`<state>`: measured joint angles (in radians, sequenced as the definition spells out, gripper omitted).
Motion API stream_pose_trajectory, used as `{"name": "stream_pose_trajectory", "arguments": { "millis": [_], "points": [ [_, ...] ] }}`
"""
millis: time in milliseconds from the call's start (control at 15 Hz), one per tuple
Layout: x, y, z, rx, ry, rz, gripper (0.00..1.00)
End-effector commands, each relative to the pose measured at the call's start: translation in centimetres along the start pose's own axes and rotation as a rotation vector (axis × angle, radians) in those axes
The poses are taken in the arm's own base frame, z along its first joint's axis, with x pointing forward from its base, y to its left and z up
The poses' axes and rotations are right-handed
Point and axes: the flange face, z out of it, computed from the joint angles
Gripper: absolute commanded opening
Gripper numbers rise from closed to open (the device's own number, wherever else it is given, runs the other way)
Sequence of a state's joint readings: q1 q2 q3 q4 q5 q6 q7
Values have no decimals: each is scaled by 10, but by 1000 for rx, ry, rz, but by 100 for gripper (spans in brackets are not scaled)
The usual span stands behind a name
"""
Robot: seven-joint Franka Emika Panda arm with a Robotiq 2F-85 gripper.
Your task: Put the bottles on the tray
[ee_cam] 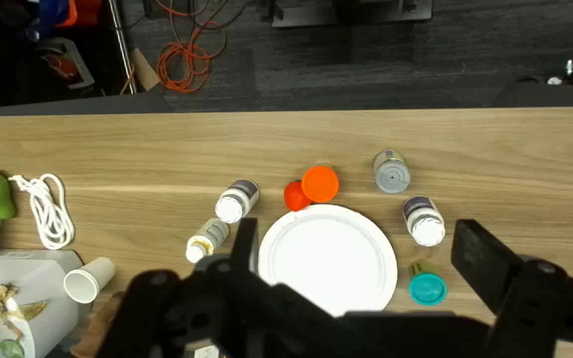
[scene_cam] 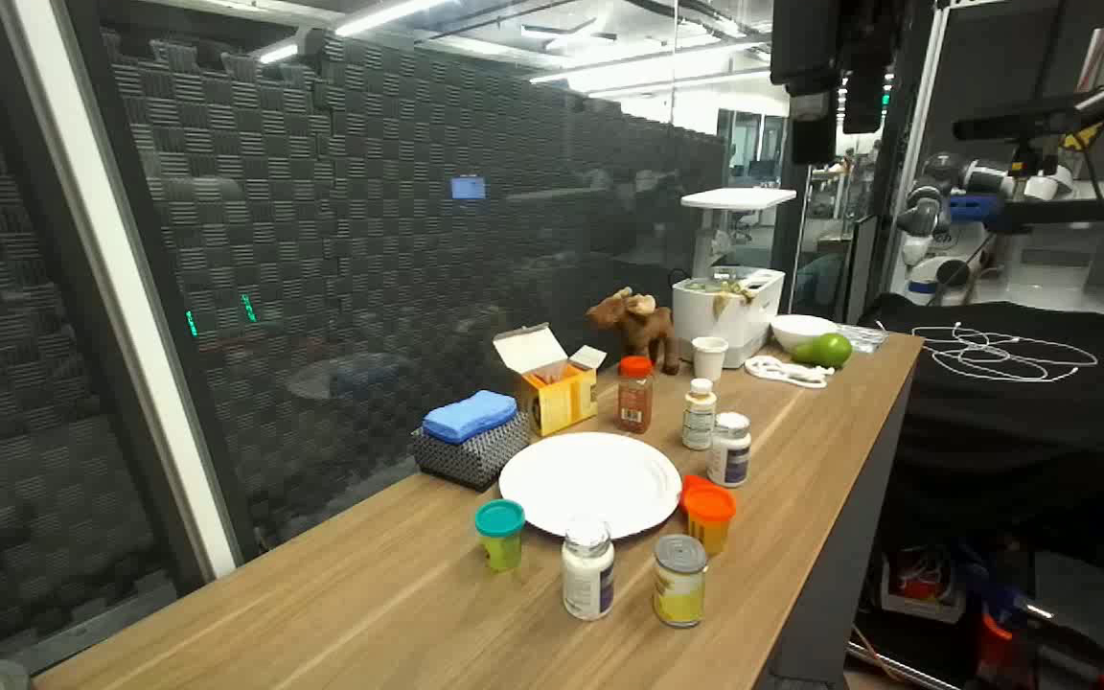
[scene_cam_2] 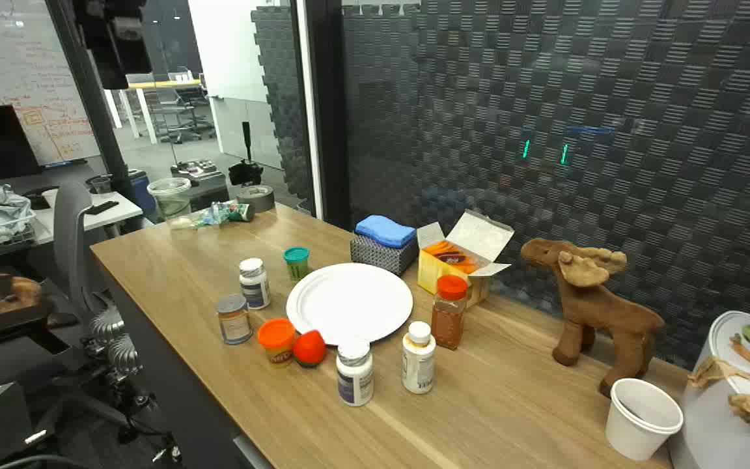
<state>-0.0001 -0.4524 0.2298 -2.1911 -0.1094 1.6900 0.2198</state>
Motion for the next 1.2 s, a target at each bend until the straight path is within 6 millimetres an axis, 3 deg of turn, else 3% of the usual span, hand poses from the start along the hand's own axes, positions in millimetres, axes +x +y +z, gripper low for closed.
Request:
{"name": "stream_pose_trajectory", "arguments": {
  "millis": [0, 333, 467, 800, 1133],
  "points": [
    [1, 0, -3, 1, 4, 1, 100],
    [0, 1, -8, 2, 16, 3, 100],
    [11, 4, 8, 2, 10, -2, 100],
    [62, 14, 68, 79, -68, -42, 100],
    [134, 32, 148, 124, -17, -49, 100]
  ]
}}
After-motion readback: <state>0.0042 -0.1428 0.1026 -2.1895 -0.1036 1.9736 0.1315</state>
